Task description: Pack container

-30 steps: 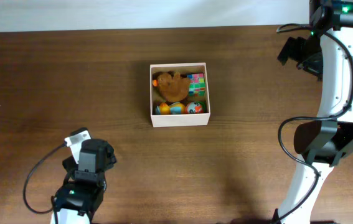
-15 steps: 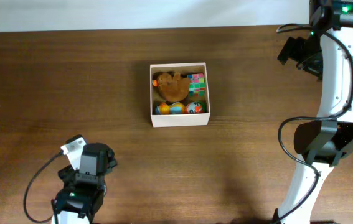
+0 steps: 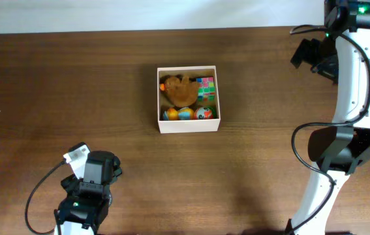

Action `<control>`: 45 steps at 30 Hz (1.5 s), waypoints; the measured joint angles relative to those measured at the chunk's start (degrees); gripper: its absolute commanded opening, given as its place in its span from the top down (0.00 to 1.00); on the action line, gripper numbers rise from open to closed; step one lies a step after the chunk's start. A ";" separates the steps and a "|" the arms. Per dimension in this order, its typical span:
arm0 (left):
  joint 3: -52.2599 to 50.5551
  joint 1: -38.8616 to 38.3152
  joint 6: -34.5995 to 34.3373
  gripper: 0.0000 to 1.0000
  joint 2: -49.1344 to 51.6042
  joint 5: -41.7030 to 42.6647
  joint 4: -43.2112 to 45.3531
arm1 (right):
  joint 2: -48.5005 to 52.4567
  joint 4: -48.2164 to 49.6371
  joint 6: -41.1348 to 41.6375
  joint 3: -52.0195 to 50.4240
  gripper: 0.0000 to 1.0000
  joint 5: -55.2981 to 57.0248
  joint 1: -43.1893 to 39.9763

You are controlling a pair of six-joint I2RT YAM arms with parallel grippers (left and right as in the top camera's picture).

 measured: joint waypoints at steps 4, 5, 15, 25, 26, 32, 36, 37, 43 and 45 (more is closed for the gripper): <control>0.00 0.00 0.00 0.01 0.00 0.00 0.00 | 0.00 0.00 -0.02 0.00 0.01 0.00 0.00; 0.00 0.00 0.00 0.01 0.00 0.00 0.00 | 0.00 0.00 -0.02 0.00 0.01 -0.02 0.00; -0.22 -0.07 0.22 0.01 -9.64 0.02 -4.33 | 0.00 0.00 0.00 -0.02 0.01 -0.02 0.00; -3.06 1.90 21.75 0.01 -28.06 13.11 -3.43 | 0.00 0.00 -0.02 0.00 0.01 -0.02 0.00; -3.45 2.34 24.83 0.01 -29.86 15.28 -3.21 | 0.00 0.02 -0.02 -0.02 0.01 0.00 0.00; -6.51 3.13 35.95 0.01 -38.66 22.75 -3.19 | 0.00 0.00 -0.02 -0.02 0.01 0.00 0.00; -10.51 3.13 38.47 0.01 -43.98 24.59 -3.23 | 0.00 0.00 -0.02 -0.02 0.01 0.00 0.00; -11.43 3.13 38.69 0.01 -45.05 24.87 -3.26 | 0.00 0.00 0.00 -0.02 0.01 0.00 0.00; -13.27 3.13 39.34 0.01 -46.14 25.77 -3.23 | 0.00 0.00 0.00 0.00 0.01 0.00 0.00; -13.27 3.13 39.52 0.01 -46.18 25.77 -3.30 | 0.00 0.00 -0.02 0.00 0.01 0.00 0.00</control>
